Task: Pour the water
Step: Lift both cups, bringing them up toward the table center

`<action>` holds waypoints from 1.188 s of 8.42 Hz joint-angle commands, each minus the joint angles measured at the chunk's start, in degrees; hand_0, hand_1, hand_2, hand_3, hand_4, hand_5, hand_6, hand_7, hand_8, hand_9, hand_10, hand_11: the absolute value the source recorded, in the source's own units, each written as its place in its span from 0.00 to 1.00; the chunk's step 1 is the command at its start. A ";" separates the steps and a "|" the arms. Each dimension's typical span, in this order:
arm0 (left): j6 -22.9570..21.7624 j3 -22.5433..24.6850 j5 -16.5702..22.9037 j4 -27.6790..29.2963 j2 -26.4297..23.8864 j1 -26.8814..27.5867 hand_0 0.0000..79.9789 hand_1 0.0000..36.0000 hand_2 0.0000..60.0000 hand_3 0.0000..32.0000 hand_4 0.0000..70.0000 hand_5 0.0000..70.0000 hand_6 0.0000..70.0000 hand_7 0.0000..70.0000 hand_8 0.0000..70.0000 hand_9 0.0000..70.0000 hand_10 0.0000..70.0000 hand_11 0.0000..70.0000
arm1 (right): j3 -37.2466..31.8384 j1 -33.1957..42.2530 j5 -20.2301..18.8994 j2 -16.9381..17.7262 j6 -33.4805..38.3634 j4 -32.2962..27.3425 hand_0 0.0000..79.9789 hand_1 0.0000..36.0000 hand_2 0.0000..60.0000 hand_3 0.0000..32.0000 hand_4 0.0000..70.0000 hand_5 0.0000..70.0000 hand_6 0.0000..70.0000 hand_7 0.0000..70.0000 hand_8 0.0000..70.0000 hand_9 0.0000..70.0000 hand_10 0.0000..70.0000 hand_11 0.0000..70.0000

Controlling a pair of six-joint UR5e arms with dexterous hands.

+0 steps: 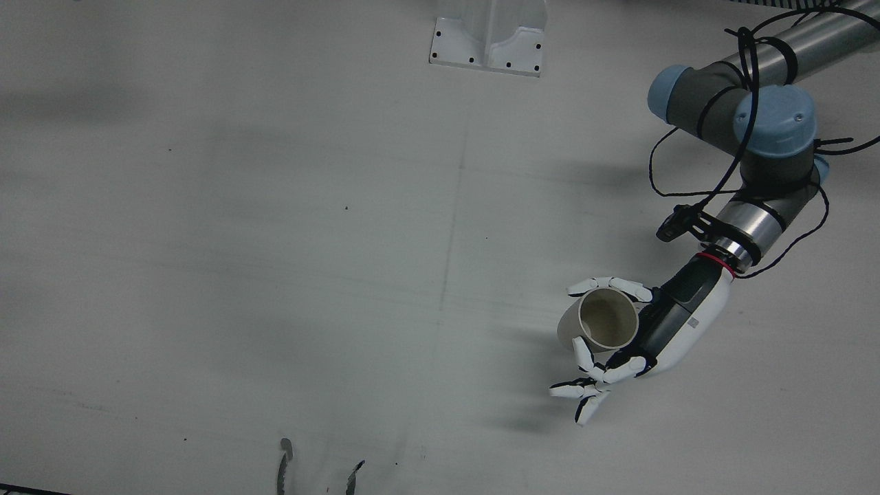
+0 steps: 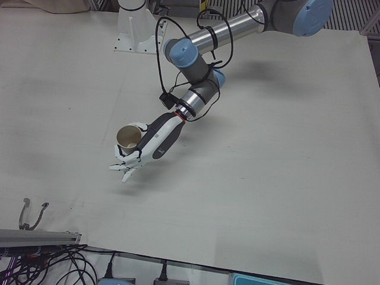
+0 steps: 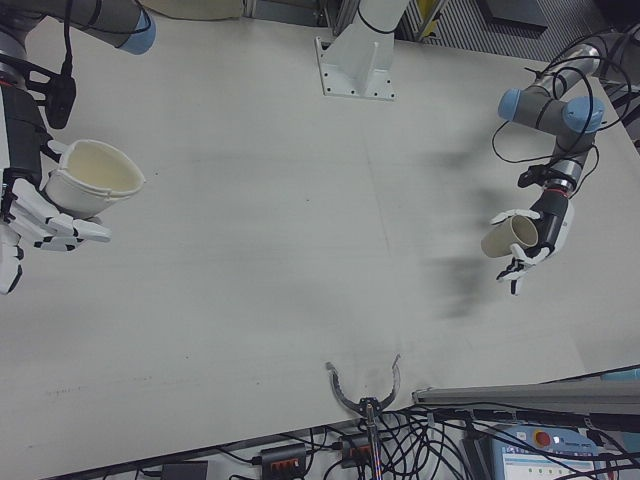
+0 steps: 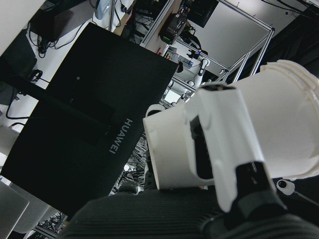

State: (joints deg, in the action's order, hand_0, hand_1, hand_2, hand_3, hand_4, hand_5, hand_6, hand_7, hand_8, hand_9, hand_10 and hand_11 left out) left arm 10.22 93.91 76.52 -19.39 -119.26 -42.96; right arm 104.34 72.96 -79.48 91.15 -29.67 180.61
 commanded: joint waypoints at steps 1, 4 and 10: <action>0.07 0.39 -0.06 -2.93 -3.43 2.70 1.00 1.00 1.00 0.00 0.74 1.00 0.28 0.27 0.07 0.04 0.12 0.23 | 0.07 -0.97 3.61 -11.66 -0.30 5.86 1.00 1.00 1.00 0.00 0.53 0.30 0.76 1.00 0.55 0.74 0.00 0.00; 0.15 -0.48 0.12 -6.53 -8.60 6.03 1.00 1.00 1.00 0.00 0.75 1.00 0.28 0.27 0.07 0.04 0.11 0.22 | 1.39 -4.40 3.89 -22.21 -7.38 13.08 1.00 1.00 1.00 0.00 0.68 0.33 0.86 1.00 0.56 0.77 0.00 0.00; 1.56 -3.92 0.21 -7.33 -17.58 9.21 1.00 1.00 1.00 0.00 0.75 1.00 0.32 0.29 0.09 0.04 0.11 0.22 | 14.49 -22.39 15.47 -25.23 -40.50 20.31 1.00 1.00 1.00 0.00 0.81 0.32 0.89 1.00 0.51 0.72 0.00 0.00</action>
State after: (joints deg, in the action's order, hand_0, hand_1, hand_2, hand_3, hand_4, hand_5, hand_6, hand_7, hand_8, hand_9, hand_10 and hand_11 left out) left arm 12.14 89.67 76.64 -26.64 -135.58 -33.63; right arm 116.14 57.94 -68.60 65.73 -57.73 199.95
